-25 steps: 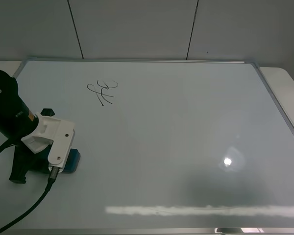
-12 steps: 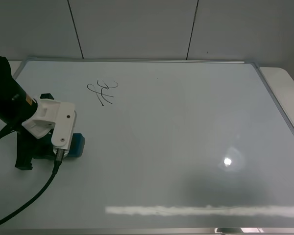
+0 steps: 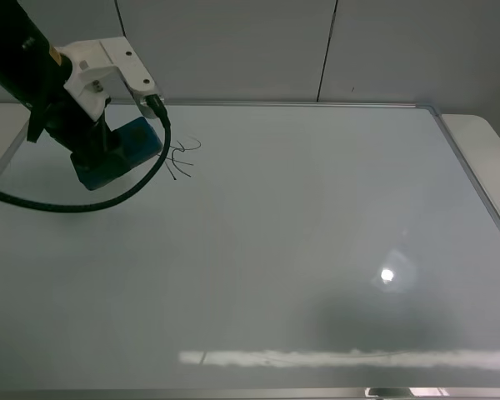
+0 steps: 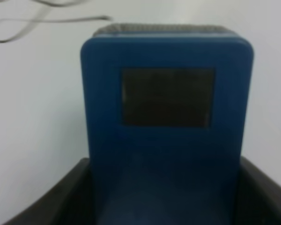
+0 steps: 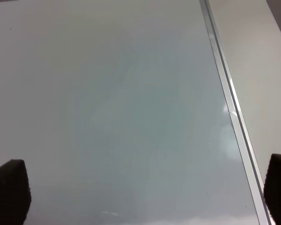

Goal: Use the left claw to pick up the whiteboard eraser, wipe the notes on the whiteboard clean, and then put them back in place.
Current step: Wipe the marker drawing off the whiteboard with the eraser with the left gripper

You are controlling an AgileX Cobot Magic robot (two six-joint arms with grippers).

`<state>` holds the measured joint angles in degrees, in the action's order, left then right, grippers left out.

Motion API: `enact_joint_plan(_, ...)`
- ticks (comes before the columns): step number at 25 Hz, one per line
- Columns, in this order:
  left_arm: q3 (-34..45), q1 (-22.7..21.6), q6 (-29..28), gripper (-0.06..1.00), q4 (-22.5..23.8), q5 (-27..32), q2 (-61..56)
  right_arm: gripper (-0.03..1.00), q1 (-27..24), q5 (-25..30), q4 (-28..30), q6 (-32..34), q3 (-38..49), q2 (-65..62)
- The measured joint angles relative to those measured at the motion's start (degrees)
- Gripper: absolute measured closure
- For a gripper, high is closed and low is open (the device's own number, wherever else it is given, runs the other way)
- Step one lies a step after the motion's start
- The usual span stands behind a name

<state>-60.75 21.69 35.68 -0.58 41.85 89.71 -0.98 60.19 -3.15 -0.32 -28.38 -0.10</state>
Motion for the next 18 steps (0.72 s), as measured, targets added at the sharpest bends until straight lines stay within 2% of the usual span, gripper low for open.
enact_joint_plan(4, -6.52, 0.0, -10.3, 0.39, 0.58, 1.52, 4.8, -0.03, 0.0, 0.0, 0.0, 0.0, 0.0, 0.0)
enact_joint_plan(6, -10.62, 0.0, -13.59, 0.39, 0.58, 3.89, 8.54, -0.03, 0.0, 0.0, 0.0, 0.0, 0.0, 0.0)
enact_joint_plan(11, -22.1, 0.0, -16.1, 0.39, 0.95, 9.88, 19.02, -0.03, 0.0, 0.0, 0.0, 0.0, 0.0, 0.0)
enact_joint_plan(18, -34.85, 0.65, -18.85, 0.39, 0.95, 13.76, 32.55, -0.03, 0.0, 0.0, 0.0, 0.0, 0.0, 0.0)
